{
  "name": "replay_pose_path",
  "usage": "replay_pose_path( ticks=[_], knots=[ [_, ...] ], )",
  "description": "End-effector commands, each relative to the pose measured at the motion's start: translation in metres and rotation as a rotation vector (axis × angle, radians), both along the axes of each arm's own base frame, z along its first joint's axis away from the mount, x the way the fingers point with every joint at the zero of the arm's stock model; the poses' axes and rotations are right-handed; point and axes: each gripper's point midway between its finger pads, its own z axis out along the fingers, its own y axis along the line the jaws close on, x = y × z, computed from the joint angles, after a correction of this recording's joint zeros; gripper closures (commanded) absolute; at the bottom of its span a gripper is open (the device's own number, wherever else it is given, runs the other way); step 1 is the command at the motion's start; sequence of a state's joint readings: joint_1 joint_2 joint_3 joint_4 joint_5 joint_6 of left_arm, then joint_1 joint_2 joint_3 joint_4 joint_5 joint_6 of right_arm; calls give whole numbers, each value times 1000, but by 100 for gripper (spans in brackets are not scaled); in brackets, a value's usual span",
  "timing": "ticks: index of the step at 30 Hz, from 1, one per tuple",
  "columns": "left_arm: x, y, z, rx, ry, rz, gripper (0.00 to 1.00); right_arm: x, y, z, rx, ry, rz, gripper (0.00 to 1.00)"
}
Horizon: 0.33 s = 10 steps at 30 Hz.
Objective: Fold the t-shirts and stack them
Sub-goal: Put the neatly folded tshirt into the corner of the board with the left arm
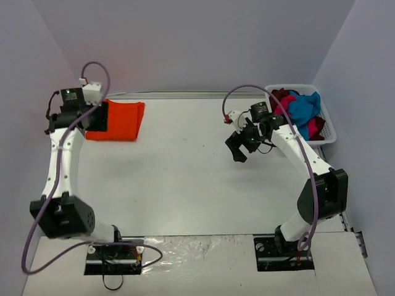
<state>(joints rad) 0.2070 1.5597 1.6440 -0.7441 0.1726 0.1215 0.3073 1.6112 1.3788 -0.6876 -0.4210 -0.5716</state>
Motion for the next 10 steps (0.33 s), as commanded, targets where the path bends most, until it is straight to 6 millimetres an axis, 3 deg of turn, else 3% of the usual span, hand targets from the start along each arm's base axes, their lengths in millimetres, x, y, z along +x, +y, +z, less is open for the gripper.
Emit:
replay_pose_path(
  ticks=[1,2,3,4,5,6,9,10],
  knots=[
    [-28,-91,13,37,-132,-334,48,-2,-15,8,26,-28,-68,0],
    [-44,-109,-20,25,-80,-389,46,1,-22,9,34,-45,-89,0],
    [-56,-118,-11,23,-135,-423,45,-1,-26,9,39,-49,-106,0],
    [-60,-125,-10,5,-170,-451,42,2,-36,19,53,-93,-134,0],
    [-69,-133,-22,-33,-157,-492,41,1,-38,25,78,-110,-138,0],
    [-76,-137,-16,-38,-186,-517,40,-1,-44,25,89,-117,-154,0],
    [-90,-142,-15,-63,-205,-544,37,-3,-63,51,149,-223,-216,0],
    [-93,-137,-16,-63,-218,-533,34,11,-70,62,195,-286,-319,0]
  ],
)
